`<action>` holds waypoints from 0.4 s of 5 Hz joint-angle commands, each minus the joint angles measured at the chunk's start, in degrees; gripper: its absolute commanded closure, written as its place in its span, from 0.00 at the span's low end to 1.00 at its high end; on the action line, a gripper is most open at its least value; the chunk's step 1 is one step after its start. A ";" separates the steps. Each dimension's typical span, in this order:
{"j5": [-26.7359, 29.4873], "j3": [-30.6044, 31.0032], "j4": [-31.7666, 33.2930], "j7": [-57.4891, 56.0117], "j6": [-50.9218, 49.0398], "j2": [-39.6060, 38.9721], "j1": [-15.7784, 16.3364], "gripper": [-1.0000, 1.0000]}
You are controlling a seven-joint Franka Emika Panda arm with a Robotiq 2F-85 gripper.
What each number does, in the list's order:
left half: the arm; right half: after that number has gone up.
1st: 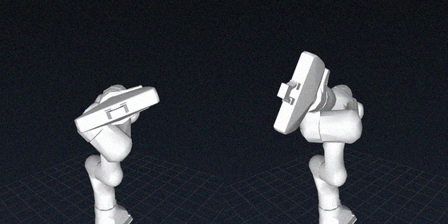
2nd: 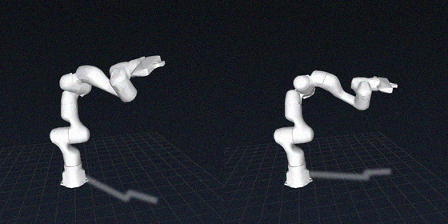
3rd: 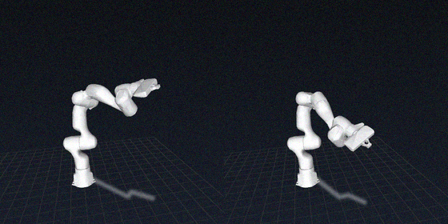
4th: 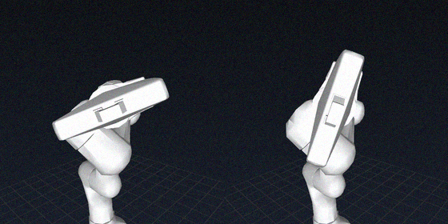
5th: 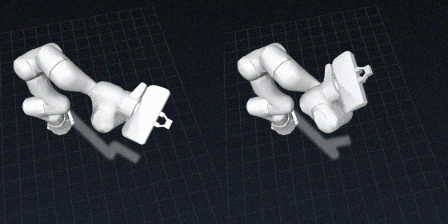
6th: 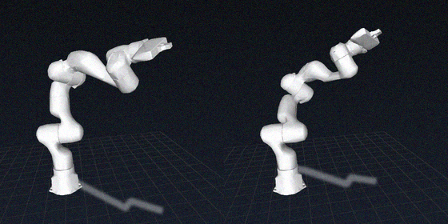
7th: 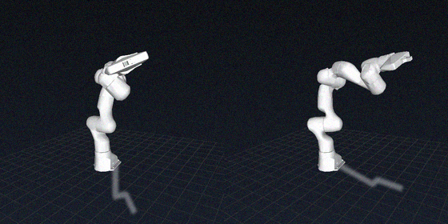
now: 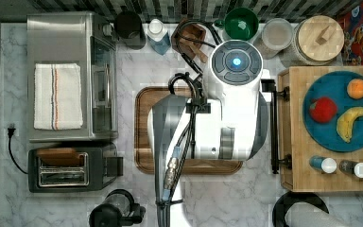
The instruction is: Open the drawer.
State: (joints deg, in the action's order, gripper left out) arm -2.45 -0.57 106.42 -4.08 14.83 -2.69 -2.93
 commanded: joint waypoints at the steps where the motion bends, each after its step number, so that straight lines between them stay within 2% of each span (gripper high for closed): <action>1: -0.04 0.09 0.06 -0.43 0.12 -0.20 -0.12 0.00; 2: -0.05 0.28 0.06 -0.42 0.12 -0.20 -0.30 0.00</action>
State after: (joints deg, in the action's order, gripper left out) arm -2.68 -0.64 106.53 -4.19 14.53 -3.80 -3.63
